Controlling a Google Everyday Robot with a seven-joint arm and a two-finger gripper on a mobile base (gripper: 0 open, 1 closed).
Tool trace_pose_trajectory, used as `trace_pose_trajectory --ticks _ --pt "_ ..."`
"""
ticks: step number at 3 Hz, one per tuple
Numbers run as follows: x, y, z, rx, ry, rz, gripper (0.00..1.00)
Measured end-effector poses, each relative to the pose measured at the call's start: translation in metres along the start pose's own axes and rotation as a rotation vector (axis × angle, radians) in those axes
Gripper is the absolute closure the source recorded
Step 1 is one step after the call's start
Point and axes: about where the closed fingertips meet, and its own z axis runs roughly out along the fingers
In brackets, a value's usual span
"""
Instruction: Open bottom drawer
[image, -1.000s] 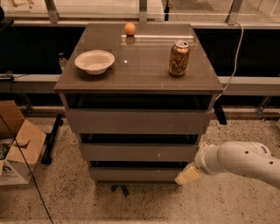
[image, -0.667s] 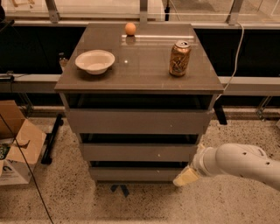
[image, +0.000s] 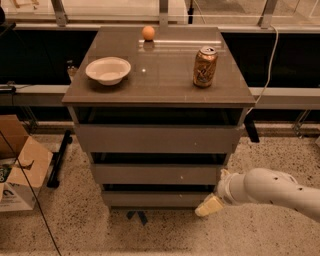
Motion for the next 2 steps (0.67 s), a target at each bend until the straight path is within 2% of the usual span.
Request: trace_pose_trajectory --ticks 2 --pt "0.019 0.004 0.061 -0.123 -0.033 0.034 0.00"
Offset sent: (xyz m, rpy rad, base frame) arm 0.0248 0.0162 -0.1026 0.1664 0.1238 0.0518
